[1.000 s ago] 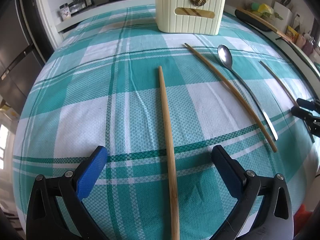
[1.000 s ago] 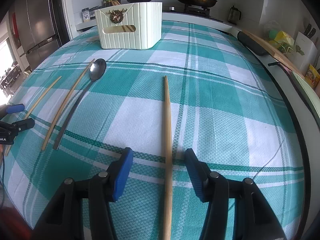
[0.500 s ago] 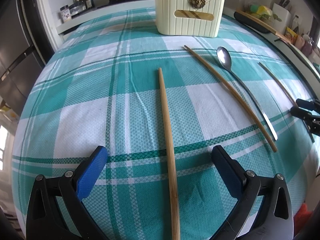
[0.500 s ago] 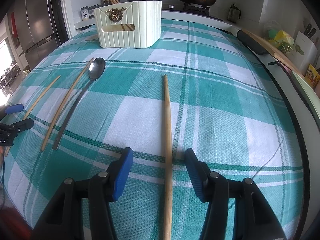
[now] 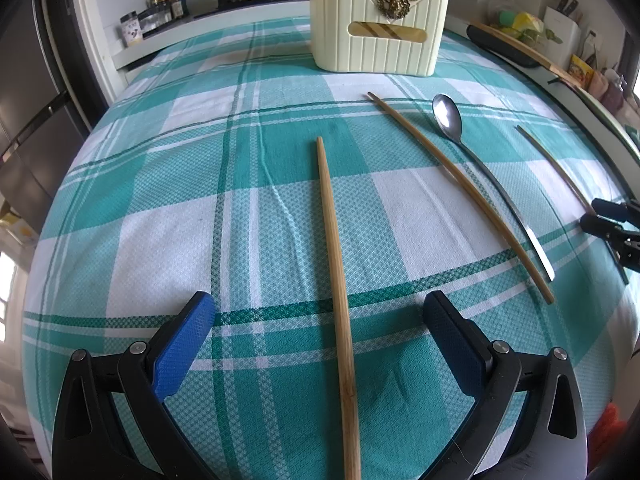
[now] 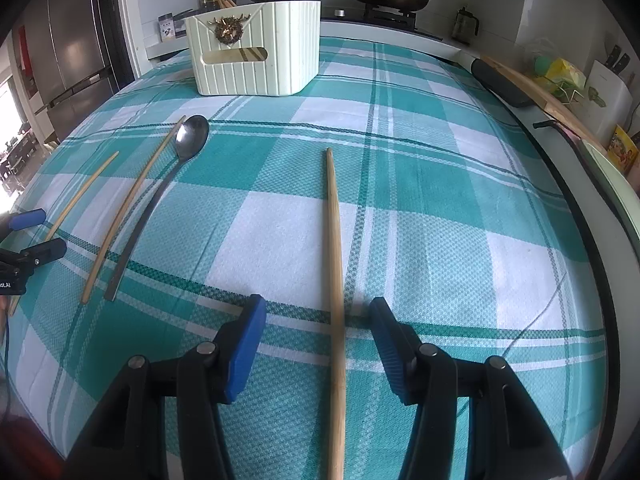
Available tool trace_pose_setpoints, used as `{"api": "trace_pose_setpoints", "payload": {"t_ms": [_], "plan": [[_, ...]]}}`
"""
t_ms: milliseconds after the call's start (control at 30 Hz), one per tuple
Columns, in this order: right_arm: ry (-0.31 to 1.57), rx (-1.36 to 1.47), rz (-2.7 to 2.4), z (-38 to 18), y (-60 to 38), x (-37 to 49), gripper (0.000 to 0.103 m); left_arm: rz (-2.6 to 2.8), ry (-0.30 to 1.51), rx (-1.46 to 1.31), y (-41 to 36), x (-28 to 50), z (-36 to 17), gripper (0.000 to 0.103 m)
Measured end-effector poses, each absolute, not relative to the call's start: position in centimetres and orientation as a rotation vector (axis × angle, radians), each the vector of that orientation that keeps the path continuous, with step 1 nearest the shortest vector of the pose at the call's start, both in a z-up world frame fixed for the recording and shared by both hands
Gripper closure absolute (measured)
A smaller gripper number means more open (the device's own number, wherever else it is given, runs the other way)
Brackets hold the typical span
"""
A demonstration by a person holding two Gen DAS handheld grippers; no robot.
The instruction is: Organize utensils
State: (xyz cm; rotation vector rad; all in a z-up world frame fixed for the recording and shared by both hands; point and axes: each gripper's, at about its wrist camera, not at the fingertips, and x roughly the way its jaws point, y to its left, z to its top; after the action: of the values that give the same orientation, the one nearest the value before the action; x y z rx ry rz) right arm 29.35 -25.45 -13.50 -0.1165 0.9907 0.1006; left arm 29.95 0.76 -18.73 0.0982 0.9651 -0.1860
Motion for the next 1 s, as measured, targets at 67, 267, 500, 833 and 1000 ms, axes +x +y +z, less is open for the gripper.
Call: {"api": "trace_pose_setpoints", "payload": {"t_ms": [67, 267, 500, 833, 1000], "plan": [[1.022, -0.115, 0.098, -13.4, -25.4, 29.7, 0.048, -0.209, 0.972, 0.099, 0.9, 30.0, -18.6, 0.001], [1.211, -0.134, 0.197, -12.7, -26.1, 32.2, 0.048, -0.353, 1.038, 0.073, 2.8, 30.8, -16.7, 0.003], [1.247, -0.192, 0.267, -12.7, -26.3, 36.8, 0.048, -0.355, 1.161, 0.085, 3.1, 36.8, -17.4, 0.023], [1.241, -0.150, 0.270, -12.7, -26.0, 42.3, 0.094, -0.311, 1.183, 0.214, -1.6, 40.2, -17.5, 0.082], [1.196, -0.048, 0.263, -12.0, -27.0, 43.1, 0.097, -0.359, 1.148, 0.203, -2.2, 40.8, -17.2, 0.099]]}}
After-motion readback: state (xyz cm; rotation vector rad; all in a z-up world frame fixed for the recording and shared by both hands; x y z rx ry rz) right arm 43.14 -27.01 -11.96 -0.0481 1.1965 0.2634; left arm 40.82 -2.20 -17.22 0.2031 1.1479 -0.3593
